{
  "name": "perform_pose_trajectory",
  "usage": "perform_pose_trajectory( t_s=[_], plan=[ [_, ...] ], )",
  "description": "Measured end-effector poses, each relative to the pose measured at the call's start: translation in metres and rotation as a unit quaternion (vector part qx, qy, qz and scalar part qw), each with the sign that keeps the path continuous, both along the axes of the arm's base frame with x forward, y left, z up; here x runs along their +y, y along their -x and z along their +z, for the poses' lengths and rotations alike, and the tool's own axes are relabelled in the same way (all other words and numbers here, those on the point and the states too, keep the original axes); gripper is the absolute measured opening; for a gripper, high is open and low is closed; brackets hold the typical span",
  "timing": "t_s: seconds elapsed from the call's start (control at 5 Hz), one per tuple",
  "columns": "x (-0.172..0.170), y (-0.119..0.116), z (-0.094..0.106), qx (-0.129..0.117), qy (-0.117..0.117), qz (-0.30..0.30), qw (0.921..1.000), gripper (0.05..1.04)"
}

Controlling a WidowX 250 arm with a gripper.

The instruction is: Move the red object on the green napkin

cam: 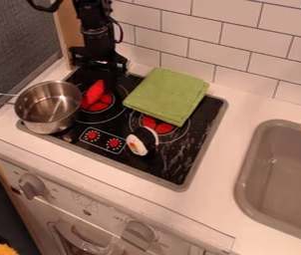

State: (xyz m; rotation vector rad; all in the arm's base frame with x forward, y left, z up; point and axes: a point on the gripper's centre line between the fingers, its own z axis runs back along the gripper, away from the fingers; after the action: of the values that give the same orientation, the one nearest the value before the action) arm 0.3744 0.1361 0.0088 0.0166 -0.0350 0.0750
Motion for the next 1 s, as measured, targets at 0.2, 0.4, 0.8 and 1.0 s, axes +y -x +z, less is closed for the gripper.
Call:
perform_pose_trajectory(
  t_s=[0.2,0.4,0.8,1.0],
  plan=[
    [-0.002,0.003,0.003,0.006,0.004,0.012,0.9999,0.389],
    [-0.016,0.002,0.026,0.003,0.008,0.014,0.9999,0.389],
    [-0.065,0.001,0.050,-0.009,0.018,-0.016,0.9997,0.388],
    [-0.085,0.007,0.040,0.006,0.019,-0.034,0.9992,0.388]
  ],
)
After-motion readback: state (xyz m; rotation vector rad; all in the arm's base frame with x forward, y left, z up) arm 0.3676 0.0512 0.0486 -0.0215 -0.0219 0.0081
